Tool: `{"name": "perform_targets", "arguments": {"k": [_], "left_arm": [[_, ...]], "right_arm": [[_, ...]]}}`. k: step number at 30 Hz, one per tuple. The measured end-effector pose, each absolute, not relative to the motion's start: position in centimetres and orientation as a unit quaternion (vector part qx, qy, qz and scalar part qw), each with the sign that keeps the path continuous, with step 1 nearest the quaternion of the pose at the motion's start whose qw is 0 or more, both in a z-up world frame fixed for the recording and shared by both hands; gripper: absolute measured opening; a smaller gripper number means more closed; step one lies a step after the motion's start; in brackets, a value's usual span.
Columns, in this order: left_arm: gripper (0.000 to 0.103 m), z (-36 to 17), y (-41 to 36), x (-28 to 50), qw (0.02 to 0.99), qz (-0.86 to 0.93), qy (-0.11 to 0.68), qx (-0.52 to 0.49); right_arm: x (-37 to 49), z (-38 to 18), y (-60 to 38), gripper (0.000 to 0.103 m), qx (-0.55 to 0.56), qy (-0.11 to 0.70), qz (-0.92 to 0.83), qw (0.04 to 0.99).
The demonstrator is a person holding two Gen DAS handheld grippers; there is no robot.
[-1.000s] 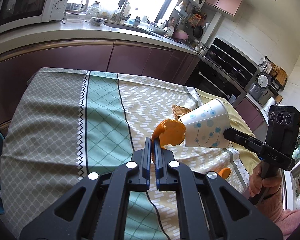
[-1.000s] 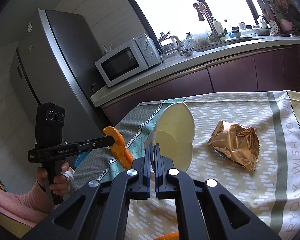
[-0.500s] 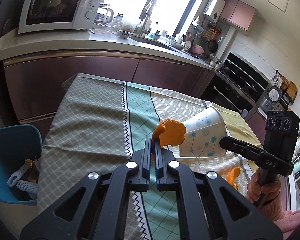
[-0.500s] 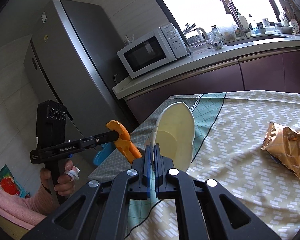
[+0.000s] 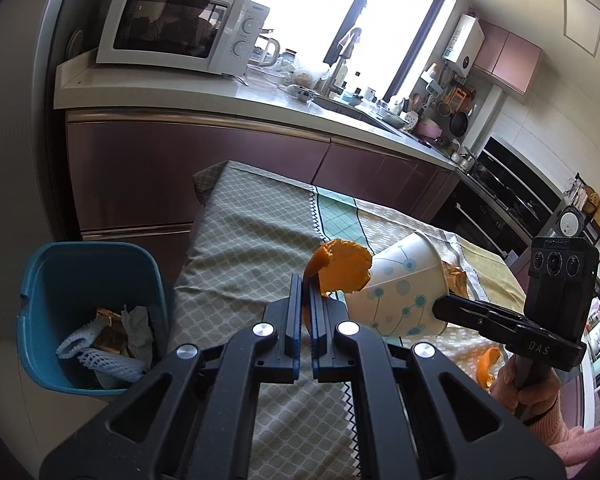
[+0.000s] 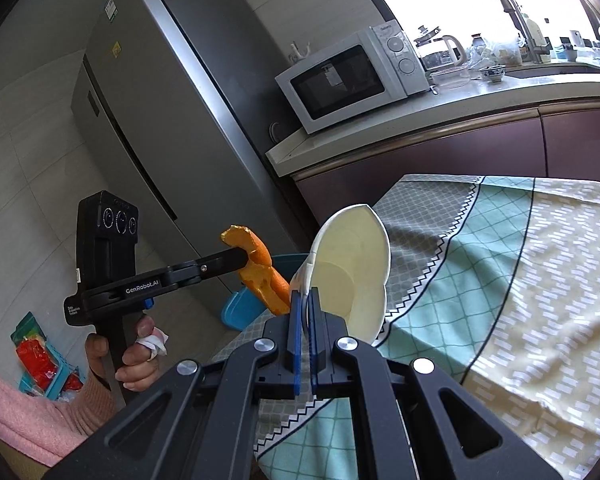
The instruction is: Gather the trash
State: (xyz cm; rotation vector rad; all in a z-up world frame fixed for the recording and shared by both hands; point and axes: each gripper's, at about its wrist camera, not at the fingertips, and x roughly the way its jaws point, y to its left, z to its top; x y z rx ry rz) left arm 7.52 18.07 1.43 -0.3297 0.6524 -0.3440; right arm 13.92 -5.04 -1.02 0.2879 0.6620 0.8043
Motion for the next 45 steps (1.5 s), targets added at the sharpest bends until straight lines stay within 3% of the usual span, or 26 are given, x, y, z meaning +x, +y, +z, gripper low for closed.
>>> {"name": "perform_targets", "arguments": {"k": [16, 45], "left_arm": [[0.004, 1.6, 25.9, 5.8, 0.930, -0.103, 0.296, -0.190], [0.004, 0.7, 30.6, 4.6, 0.936, -0.045, 0.292, -0.193]], "right_arm": [[15.9, -0.9, 1.0, 0.002, 0.121, 0.329, 0.420, 0.837], [18.2, -0.1, 9.4, 0.002, 0.082, 0.339, 0.466, 0.813]]}}
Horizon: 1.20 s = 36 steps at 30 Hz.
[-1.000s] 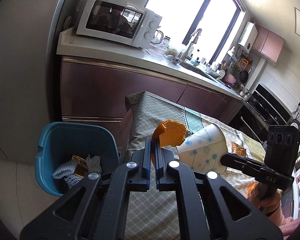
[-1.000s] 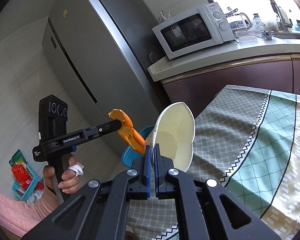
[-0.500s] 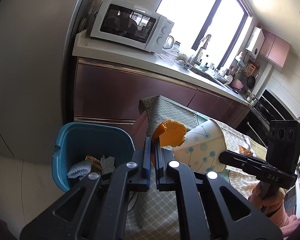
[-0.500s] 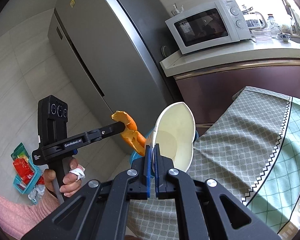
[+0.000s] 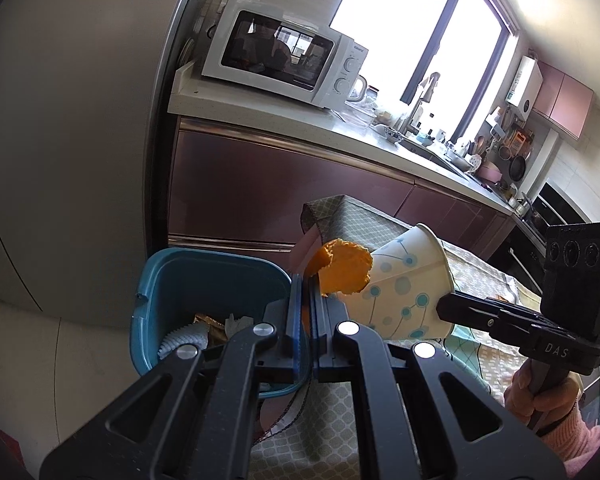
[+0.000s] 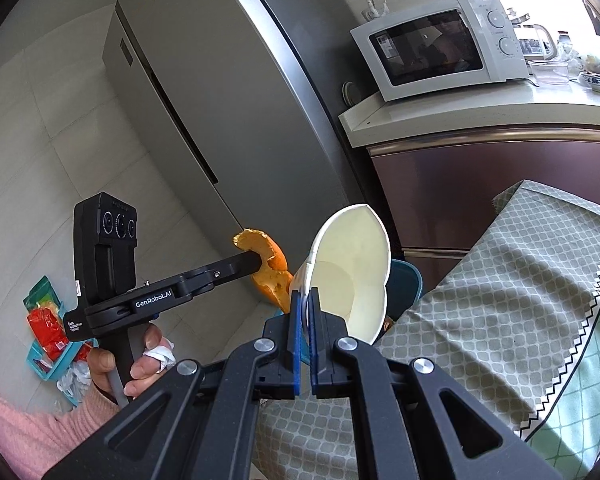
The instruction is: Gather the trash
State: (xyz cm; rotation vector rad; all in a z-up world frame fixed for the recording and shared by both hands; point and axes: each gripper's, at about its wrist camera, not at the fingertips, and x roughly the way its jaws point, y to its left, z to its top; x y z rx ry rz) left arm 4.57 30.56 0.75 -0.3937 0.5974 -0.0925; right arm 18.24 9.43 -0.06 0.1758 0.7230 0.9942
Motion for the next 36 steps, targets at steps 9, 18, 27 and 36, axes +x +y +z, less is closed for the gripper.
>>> {"name": "perform_targets", "arguments": {"k": [9, 18, 27, 36], "left_arm": [[0.004, -0.2, 31.6, 5.5, 0.933, -0.023, 0.303, -0.195], [0.004, -2.6, 33.0, 7.9, 0.926, 0.006, 0.327, -0.189], [0.004, -6.5, 34.3, 10.8, 0.912, 0.033, 0.363, -0.190], [0.004, -9.8, 34.2, 14.1, 0.899, 0.041, 0.392, -0.189]], "right_arm": [[19.2, -0.5, 12.0, 0.002, 0.072, 0.351, 0.472, 0.806], [20.9, -2.3, 14.4, 0.002, 0.057, 0.381, 0.456, 0.802], [22.1, -4.7, 16.8, 0.002, 0.026, 0.412, 0.428, 0.804], [23.2, -6.5, 18.9, 0.005, -0.010, 0.431, 0.404, 0.807]]}}
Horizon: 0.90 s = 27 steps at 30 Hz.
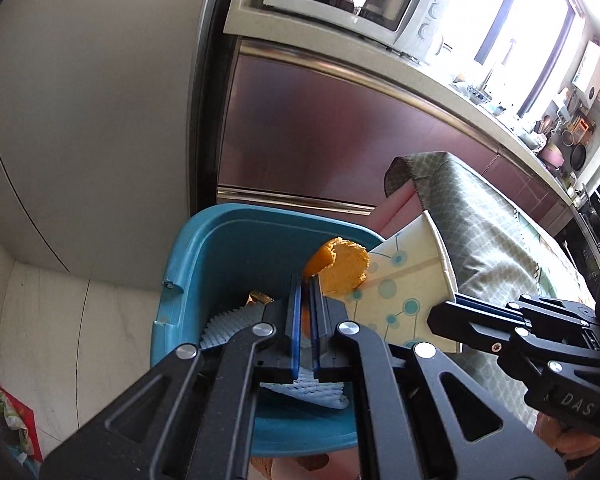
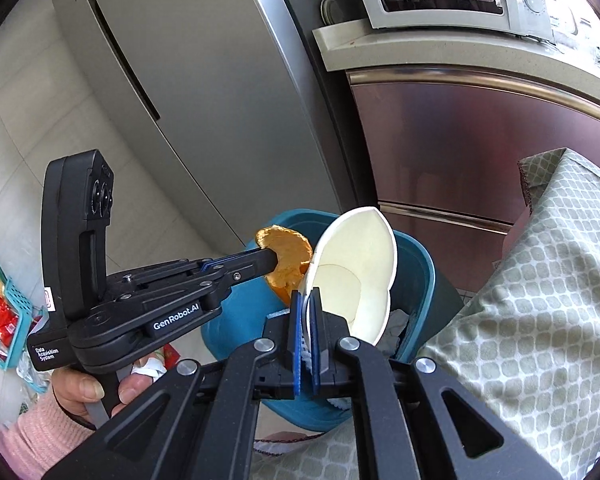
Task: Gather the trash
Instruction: 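Open both tools to drop the orange peel and paper cup into the bin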
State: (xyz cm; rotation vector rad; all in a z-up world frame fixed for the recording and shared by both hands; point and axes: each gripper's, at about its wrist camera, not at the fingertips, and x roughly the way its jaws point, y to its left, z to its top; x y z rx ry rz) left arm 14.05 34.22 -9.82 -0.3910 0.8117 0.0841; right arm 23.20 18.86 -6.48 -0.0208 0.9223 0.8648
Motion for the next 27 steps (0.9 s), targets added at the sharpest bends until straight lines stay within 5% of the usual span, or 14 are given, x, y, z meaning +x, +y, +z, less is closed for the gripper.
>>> {"name": "perform_targets", "arguments": {"k": [4, 12, 27], "left_arm": [[0.006, -11.3, 34.2, 15.2, 0.891, 0.036, 0.407, -0.197], [0.015, -12.6, 33.8, 15.5, 0.887, 0.036, 0.411, -0.205], [0.031, -5.6, 27.9, 10.6, 0.931, -0.036, 0.326, -0.162]], "right_arm": [[23.7, -7.0, 19.1, 0.014, -0.010, 0.435, 0.394, 0.809], [23.2, -7.0, 17.9, 0.014, 0.002, 0.432, 0.398, 0.810], [19.1, -3.2, 12.1, 0.026, 0.036, 0.386, 0.419, 0.821]]}}
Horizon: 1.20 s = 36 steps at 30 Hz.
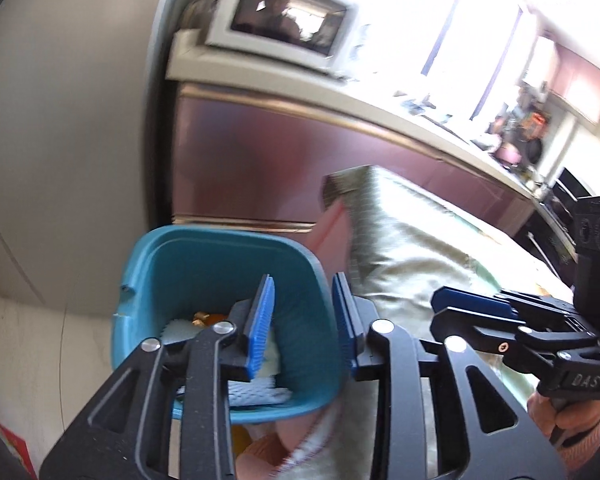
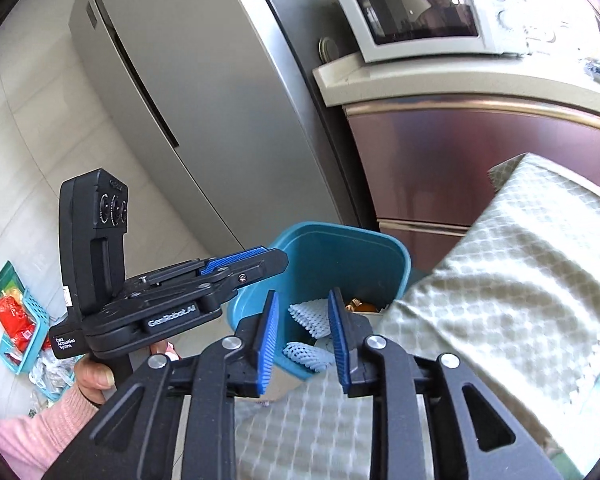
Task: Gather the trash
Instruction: 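Open both tools to drop the orange peel and paper cup into the bin, then move both open tools back over the orange peel and gold wrapper on the table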
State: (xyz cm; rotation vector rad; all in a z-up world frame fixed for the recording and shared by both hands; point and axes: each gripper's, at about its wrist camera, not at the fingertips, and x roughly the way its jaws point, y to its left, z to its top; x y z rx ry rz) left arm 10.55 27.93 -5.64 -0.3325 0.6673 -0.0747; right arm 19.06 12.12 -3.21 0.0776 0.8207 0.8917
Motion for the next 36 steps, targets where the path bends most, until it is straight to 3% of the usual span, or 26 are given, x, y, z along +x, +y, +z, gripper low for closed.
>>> {"name": "perform_targets", "arguments": {"k": [5, 16, 29, 36], "left_arm": [[0.037, -3.6, 23.6, 9.4, 0.935, -0.098, 0.308, -0.143], [0.039, -2.7, 9.8, 8.6, 0.909, -0.241, 0.328, -0.087], [0.042, -6.2, -8.5, 6.5, 0.818, -0.418, 0.394, -0.021], [0.044, -8.6, -14.0, 6.3, 0.778, -0.457, 0.431, 0.007]], "right_arm": [[17.1, -1.4, 7.6, 0.031, 0.053, 0.362, 0.407, 0.837], [12.9, 0.4, -5.3, 0.034, 0.095, 0.327, 0.312, 0.887], [9.5, -0.7, -21.7, 0.036, 0.161, 0.302, 0.148, 0.928], [9.2, -2.8, -26.3, 0.037, 0.189, 0.305, 0.110, 0.927]]}}
